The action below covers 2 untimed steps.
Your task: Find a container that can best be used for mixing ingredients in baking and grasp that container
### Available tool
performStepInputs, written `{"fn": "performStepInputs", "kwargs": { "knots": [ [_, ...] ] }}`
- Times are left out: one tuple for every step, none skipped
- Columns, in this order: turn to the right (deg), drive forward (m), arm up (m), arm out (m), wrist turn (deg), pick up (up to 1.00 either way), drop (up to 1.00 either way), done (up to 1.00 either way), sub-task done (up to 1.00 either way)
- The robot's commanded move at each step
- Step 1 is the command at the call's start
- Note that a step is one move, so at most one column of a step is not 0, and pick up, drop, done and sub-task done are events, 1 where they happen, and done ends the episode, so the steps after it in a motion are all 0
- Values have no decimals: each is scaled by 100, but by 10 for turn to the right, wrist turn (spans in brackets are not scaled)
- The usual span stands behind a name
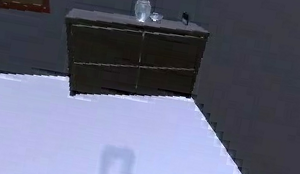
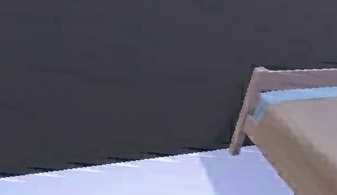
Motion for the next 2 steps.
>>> {"fn": "performStepInputs", "kwargs": {
  "knots": [
    [-90, 0, 0, 0, 0, 0, 0, 0, 0],
    [0, 100, 0, 0, 0, 0, 0, 0, 0]
  ]
}}
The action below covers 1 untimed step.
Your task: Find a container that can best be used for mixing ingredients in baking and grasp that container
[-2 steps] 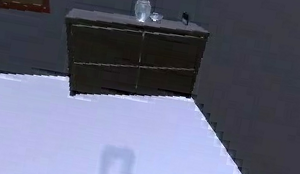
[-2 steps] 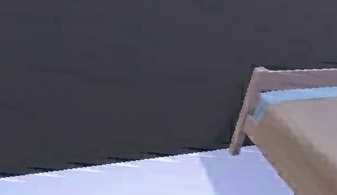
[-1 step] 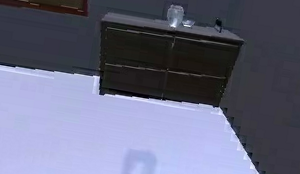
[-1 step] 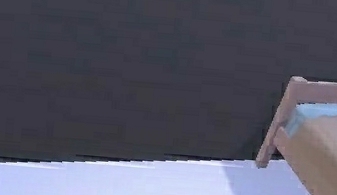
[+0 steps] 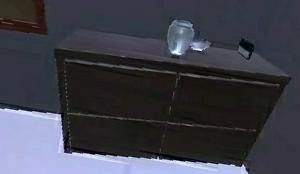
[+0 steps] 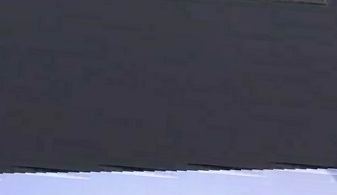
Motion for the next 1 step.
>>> {"fn": "performStepInputs", "kwargs": {
  "knots": [
    [0, 60, 0, 0, 0, 0, 0, 0, 0]
  ]
}}
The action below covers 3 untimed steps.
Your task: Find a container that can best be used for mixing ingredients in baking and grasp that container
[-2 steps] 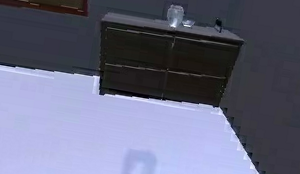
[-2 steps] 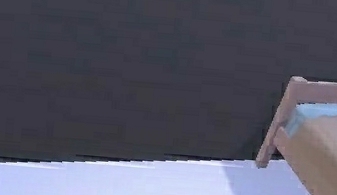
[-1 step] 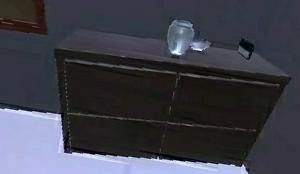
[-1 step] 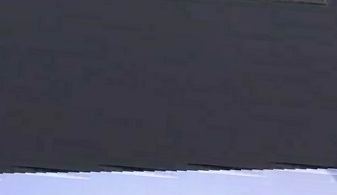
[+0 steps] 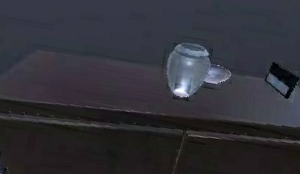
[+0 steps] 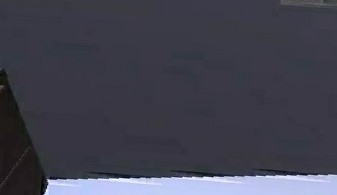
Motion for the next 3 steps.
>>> {"fn": "performStepInputs", "kwargs": {
  "knots": [
    [-450, 0, 0, 0, 0, 0, 0, 0, 0],
    [-240, 0, 0, 0, 0, 0, 0, 0, 0],
    [450, 0, 0, 0, 0, 0, 0, 0, 0]
  ]
}}
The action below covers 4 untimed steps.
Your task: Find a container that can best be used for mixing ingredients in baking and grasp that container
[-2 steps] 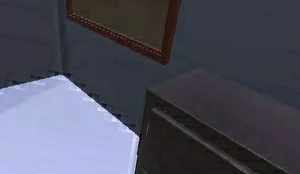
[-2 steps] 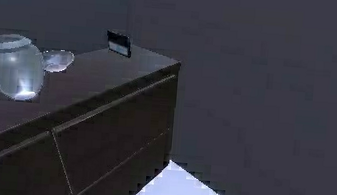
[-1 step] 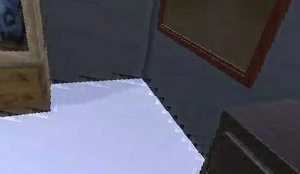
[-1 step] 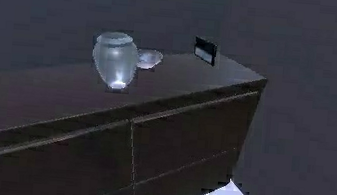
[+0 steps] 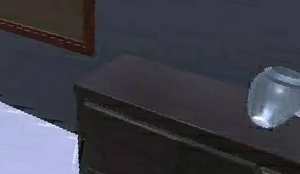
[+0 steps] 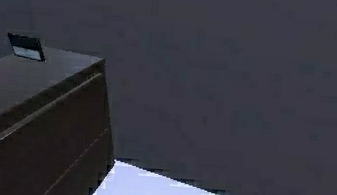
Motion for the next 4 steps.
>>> {"fn": "performStepInputs", "kwargs": {
  "knots": [
    [330, 0, 0, 0, 0, 0, 0, 0, 0],
    [0, 45, 0, 0, 0, 0, 0, 0, 0],
    [-450, 0, 0, 0, 0, 0, 0, 0, 0],
    [-270, 0, 0, 0, 0, 0, 0, 0, 0]
  ]
}}
